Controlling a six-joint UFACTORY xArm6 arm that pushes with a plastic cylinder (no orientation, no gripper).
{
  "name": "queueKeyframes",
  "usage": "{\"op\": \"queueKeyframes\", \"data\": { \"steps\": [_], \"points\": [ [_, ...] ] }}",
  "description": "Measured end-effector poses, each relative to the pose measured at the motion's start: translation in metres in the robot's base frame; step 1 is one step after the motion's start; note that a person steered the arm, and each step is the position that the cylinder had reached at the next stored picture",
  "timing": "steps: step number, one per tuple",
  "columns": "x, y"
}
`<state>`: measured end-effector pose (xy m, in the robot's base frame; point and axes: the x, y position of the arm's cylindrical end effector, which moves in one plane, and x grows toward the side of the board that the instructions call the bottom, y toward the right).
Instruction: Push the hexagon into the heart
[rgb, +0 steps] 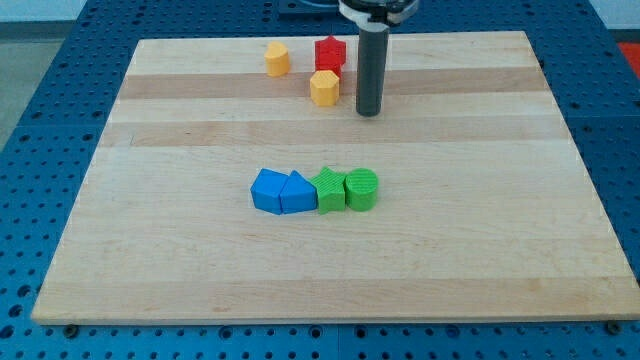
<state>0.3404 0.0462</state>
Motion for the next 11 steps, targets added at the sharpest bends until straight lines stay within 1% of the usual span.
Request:
{"op": "queueKeyframes", "data": {
  "steps": [1,4,5,7,8,9,10,11],
  "points": [
    [-0.01,0.0],
    [-0.01,-0.068],
    [-0.01,-0.083],
    [-0.035,-0.084],
    [-0.04,-0.084],
    [-0.027,-0.103],
    [-0.023,-0.155],
    [-0.05,-0.189]
  ]
}}
